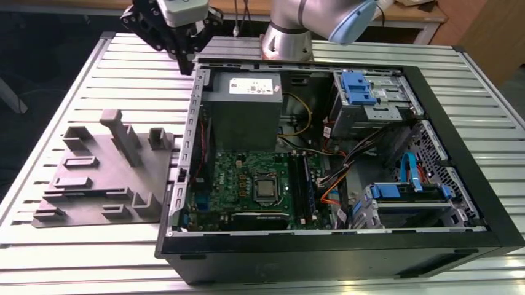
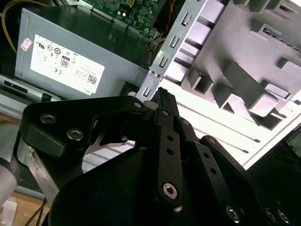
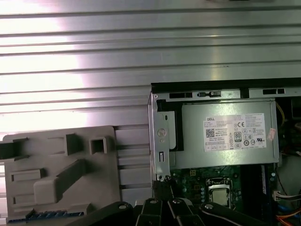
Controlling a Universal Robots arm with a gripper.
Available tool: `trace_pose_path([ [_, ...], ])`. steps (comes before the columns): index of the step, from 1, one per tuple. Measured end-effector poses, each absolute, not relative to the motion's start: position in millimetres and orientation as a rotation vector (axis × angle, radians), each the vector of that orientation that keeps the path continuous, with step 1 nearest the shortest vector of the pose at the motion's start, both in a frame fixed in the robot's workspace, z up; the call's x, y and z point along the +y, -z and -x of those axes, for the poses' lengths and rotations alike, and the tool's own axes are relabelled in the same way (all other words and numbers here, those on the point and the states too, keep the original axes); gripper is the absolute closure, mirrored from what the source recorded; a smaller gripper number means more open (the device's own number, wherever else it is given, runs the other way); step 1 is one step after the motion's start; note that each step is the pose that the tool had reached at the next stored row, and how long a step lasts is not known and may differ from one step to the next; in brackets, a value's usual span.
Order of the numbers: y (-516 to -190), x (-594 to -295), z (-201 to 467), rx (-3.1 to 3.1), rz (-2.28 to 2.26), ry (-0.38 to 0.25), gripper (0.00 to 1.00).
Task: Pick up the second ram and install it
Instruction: 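Reach for the second ram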
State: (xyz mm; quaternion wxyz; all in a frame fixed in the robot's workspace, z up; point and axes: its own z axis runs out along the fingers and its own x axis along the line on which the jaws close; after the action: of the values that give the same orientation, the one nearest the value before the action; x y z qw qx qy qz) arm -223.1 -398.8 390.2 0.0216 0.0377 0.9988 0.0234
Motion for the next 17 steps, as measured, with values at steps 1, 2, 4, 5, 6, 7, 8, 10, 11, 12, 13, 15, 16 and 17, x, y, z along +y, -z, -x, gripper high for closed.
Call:
trace_pose_path([
  [1, -390.1, -398.8, 225.2, 3.094, -0.117, -0.073, 0.93],
  [2, -390.0, -398.8, 227.6, 3.093, -0.117, -0.073, 0.93],
  [4, -389.8, -398.8, 232.3, 3.090, -0.116, -0.073, 0.93],
  [5, -389.7, -398.8, 234.7, 3.089, -0.116, -0.073, 0.93],
  [6, -389.6, -398.8, 237.1, 3.087, -0.116, -0.073, 0.93],
  [7, -389.5, -398.8, 239.5, 3.086, -0.116, -0.073, 0.93],
  [8, -389.4, -398.8, 241.7, 3.085, -0.116, -0.073, 0.93],
  [10, -389.1, -398.8, 246.2, 3.082, -0.116, -0.073, 0.93],
  [11, -389.0, -398.8, 248.6, 3.081, -0.116, -0.073, 0.93],
  [12, -389.0, -398.8, 250.7, 3.080, -0.116, -0.073, 0.93],
  [13, -388.9, -398.8, 252.9, 3.078, -0.116, -0.073, 0.93],
  [15, -388.6, -398.8, 257.5, 3.076, -0.115, -0.073, 0.93],
  [16, -388.5, -398.8, 259.5, 3.075, -0.115, -0.073, 0.93],
  [17, -388.4, -398.8, 261.5, 3.074, -0.115, -0.074, 0.93],
])
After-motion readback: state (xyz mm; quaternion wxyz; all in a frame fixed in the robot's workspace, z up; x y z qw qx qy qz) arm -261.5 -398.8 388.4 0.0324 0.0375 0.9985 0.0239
